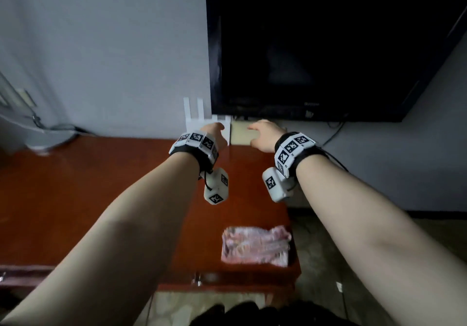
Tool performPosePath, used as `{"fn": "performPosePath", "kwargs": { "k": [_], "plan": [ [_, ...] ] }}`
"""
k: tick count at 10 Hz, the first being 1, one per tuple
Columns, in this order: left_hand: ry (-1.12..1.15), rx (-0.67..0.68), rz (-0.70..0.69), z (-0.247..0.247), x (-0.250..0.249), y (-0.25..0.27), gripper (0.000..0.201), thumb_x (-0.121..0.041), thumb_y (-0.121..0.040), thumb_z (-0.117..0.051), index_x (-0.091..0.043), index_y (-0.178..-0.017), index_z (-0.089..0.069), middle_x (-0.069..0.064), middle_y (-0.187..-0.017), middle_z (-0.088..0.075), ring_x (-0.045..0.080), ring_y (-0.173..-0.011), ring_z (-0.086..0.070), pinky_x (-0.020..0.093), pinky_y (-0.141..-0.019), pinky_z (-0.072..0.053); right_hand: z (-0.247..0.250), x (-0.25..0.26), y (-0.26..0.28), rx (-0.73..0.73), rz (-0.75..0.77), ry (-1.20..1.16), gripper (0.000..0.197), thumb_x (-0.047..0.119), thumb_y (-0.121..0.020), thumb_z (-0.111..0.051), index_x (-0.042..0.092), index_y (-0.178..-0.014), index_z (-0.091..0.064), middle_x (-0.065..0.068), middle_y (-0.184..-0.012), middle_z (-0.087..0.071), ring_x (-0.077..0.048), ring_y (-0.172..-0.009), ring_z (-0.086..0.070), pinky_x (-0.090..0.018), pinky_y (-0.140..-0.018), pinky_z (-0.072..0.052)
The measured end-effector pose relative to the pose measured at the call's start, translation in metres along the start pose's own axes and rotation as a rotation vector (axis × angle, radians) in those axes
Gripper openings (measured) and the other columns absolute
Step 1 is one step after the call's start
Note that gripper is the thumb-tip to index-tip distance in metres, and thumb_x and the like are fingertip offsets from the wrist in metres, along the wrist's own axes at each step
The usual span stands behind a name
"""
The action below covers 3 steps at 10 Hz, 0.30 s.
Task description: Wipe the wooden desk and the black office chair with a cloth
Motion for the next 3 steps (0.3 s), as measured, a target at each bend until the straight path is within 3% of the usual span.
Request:
{"fn": "performPosePath", "kwargs": {
  "k": [1,3],
  "plan": [
    [-0.089,-0.109,-0.079,0.065,-0.022,-0.005,0.045,-0.019,-0.087,-0.054,-0.019,-0.132,-0.049,0.012,-0.127,-0.057,0.031,-0.111,-0.057,0.039,-0.094,-0.049,0.067,0.029,-0.008,-0.115,0.054,0.035,0.052,0.021,-0.091,-0.052,0.029,-0.141,-0.041,0.000,-0.148,-0.034,-0.025,-0.135,-0.034,-0.043,-0.110,-0.020],
    [-0.266,-0.373,-0.231,0.201,-0.071,0.000,0.046,-0.031,-0.085,-0.052,-0.026,-0.131,-0.048,0.005,-0.131,-0.055,0.031,-0.117,-0.053,0.043,-0.097,-0.044,0.189,0.078,-0.006,-0.305,0.106,0.134,0.054,0.020,-0.091,-0.052,0.028,-0.142,-0.040,0.000,-0.149,-0.036,-0.022,-0.136,-0.034,-0.041,-0.110,-0.024]
  ]
}}
Point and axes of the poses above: each hand's wrist, its own y-axis away from the middle knuckle, its own z-axis out of the back of the hand, x = y × z, the point moved 9 cm from there along -y, towards the middle knuckle
